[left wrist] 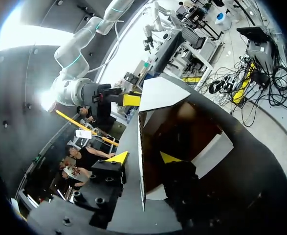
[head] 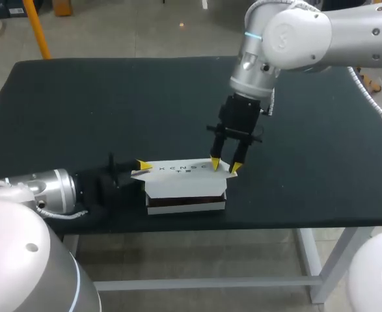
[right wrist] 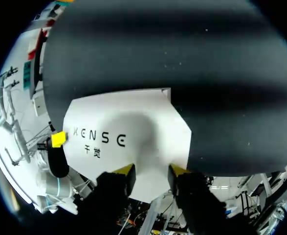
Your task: Assemble the packaging by folding the flat box into shape, placing the metal phone stand inside, and closing the box properly
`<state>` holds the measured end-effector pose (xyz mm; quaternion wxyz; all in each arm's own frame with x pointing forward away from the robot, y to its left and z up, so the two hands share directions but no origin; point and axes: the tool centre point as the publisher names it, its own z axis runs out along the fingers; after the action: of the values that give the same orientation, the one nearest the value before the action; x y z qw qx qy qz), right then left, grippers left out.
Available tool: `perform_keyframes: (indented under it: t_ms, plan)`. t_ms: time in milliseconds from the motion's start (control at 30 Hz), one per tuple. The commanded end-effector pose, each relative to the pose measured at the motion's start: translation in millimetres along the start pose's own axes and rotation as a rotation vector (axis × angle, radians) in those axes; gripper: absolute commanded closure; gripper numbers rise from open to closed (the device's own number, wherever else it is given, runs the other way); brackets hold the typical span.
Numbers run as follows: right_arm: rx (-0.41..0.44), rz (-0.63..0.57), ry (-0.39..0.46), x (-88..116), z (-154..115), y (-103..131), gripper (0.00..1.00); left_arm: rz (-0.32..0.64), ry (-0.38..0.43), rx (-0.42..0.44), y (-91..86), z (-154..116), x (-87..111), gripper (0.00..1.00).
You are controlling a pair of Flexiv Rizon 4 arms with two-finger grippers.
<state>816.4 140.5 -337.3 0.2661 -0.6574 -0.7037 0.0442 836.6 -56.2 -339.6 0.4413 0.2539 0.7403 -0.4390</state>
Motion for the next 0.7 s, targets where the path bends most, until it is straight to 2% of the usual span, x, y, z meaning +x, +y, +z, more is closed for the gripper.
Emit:
perform_keyframes:
  t_ms: [33,200,333,400,533,633,700]
  plan:
    - [-0.003,-0.002,0.002,-1,-1,0,0.52,0.005,-0.015,-0.009,-5.0,-12,-0.2,0.53]
    - [-0.007,-0.001,0.005,-2,-1,0,0.52,0.017,-0.023,-0.023,-9.6,-27,-4.4,0.43]
    - [-0.007,-0.003,0.006,-2,0,0,0.52,0.022,0.020,-0.026,-13.7,-41,-8.9,0.39]
    - [-0.008,-0.003,0.007,-2,0,-1,0.52,0.023,0.049,-0.038,-14.1,-49,-11.5,0.25]
    - [-0.011,-0.003,0.008,-3,1,-1,0.52,0.015,0.118,-0.056,-14.2,-62,-17.3,0.08]
    - [-0.016,-0.002,0.007,-3,0,-1,0.52,-0.011,0.168,-0.042,-13.3,-71,-21.5,0.01]
    - [-0.019,-0.002,0.006,-3,0,-2,0.51,-0.043,0.182,-0.050,-10.9,-76,-25.5,0.00]
